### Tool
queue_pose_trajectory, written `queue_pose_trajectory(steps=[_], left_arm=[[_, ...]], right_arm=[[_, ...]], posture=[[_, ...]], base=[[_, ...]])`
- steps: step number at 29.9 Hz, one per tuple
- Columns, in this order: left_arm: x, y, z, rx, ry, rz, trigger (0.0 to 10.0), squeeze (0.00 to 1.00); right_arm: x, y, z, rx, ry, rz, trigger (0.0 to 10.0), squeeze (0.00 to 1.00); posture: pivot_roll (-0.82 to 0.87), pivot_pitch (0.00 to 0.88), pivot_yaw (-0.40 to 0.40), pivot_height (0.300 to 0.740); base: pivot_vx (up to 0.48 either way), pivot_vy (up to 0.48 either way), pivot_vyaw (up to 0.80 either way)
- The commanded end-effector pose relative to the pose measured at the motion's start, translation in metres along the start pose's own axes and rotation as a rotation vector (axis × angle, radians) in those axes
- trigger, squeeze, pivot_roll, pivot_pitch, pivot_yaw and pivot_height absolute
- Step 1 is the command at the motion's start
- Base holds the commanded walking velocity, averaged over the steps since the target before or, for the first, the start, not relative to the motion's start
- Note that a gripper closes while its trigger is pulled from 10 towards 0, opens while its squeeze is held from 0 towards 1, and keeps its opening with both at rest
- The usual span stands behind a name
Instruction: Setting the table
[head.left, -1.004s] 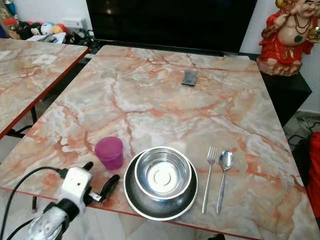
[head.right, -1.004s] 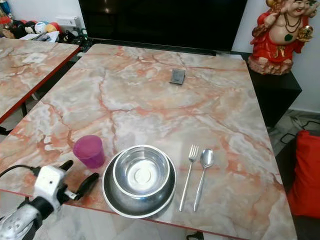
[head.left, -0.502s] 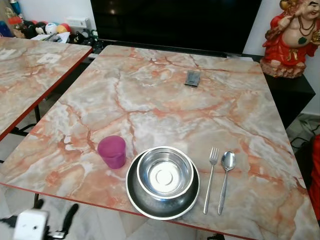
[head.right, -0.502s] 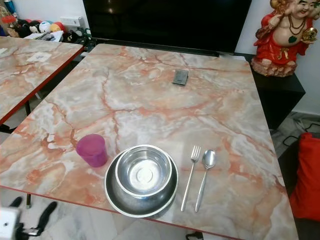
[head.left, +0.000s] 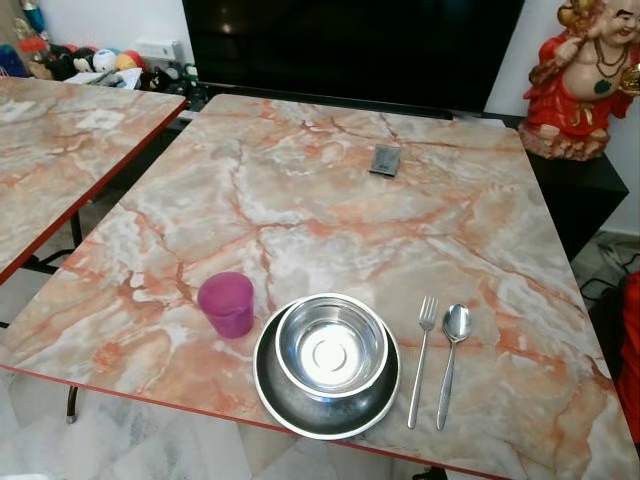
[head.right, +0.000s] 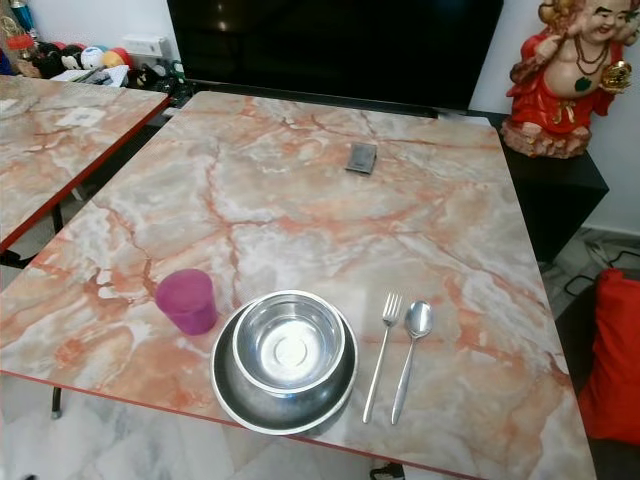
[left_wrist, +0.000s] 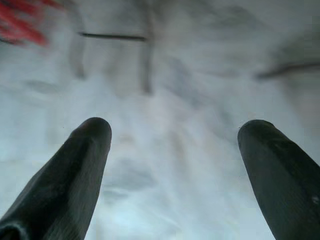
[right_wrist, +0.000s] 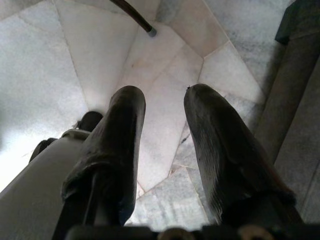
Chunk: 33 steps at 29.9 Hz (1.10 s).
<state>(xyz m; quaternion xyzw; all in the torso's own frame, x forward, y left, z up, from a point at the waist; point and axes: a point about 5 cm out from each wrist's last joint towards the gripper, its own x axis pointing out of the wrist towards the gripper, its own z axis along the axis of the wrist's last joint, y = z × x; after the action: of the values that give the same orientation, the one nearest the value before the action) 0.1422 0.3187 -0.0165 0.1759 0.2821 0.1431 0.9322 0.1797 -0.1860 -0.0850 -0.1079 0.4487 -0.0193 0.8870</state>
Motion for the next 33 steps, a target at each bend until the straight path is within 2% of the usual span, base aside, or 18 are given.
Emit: queue_pose_trajectory(steps=[1,2,3,5,6,7,11,13,23,26,33], left_arm=[[0.000,-0.025,-0.010,0.034,0.064,-0.136,10.0,0.00],[0.004,-0.040,-0.012,0.013,0.085,-0.190,10.0,0.00],[0.006,-0.048,-0.012,0.005,0.098,-0.213,10.0,0.00],[0.007,-0.053,-0.012,0.001,0.107,-0.228,10.0,0.00],[0.010,-0.072,-0.013,-0.008,0.140,-0.274,10.0,0.00],[0.010,-0.072,-0.013,-0.008,0.140,-0.274,10.0,0.00],[0.014,-0.100,-0.012,-0.023,0.203,-0.324,10.0,0.00],[0.019,-0.109,-0.003,-0.030,0.202,-0.340,10.0,0.00],[0.026,-0.116,0.006,-0.069,0.220,-0.324,10.0,0.00],[0.022,-0.116,-0.004,-0.088,0.272,-0.304,10.0,0.00],[0.015,-0.120,-0.014,-0.099,0.316,-0.311,10.0,0.00]], right_arm=[[-0.001,0.000,-0.006,0.001,0.023,-0.003,10.0,0.00],[-0.001,0.000,-0.006,0.003,0.023,-0.004,10.0,0.00],[-0.001,0.001,-0.006,0.004,0.024,-0.005,10.0,0.00],[-0.001,0.001,-0.006,0.005,0.024,-0.005,10.0,0.00],[-0.001,0.001,-0.007,0.017,0.026,-0.009,10.0,0.00],[-0.001,0.001,-0.007,0.017,0.026,-0.009,10.0,0.00],[-0.001,0.003,-0.007,0.040,0.032,-0.020,10.0,0.00],[-0.001,0.005,-0.005,0.058,0.028,-0.017,10.0,0.00],[0.000,0.005,-0.003,0.076,0.033,0.005,10.0,0.00],[0.000,0.004,-0.005,0.065,0.049,0.017,10.0,0.00],[-0.001,0.005,-0.008,0.065,0.056,0.022,10.0,0.00]], posture=[[0.09,0.063,-0.028,0.740],[0.08,0.061,-0.027,0.740],[0.08,0.052,-0.027,0.740],[0.08,0.052,-0.027,0.740],[0.06,0.025,-0.019,0.740],[0.06,0.025,-0.019,0.740],[0.04,0.000,-0.007,0.740],[0.01,0.000,0.001,0.740],[0.00,0.000,-0.008,0.740],[-0.01,0.000,-0.006,0.740],[-0.01,0.000,-0.006,0.740]], base=[[0.000,0.000,0.00],[0.000,0.000,0.00],[0.000,0.000,0.00],[0.000,0.000,0.00],[0.000,0.000,0.00],[0.000,0.000,0.00],[0.000,0.000,0.00],[0.000,0.000,0.00],[0.000,0.000,0.00],[0.000,0.000,0.00],[0.000,0.000,0.00]])
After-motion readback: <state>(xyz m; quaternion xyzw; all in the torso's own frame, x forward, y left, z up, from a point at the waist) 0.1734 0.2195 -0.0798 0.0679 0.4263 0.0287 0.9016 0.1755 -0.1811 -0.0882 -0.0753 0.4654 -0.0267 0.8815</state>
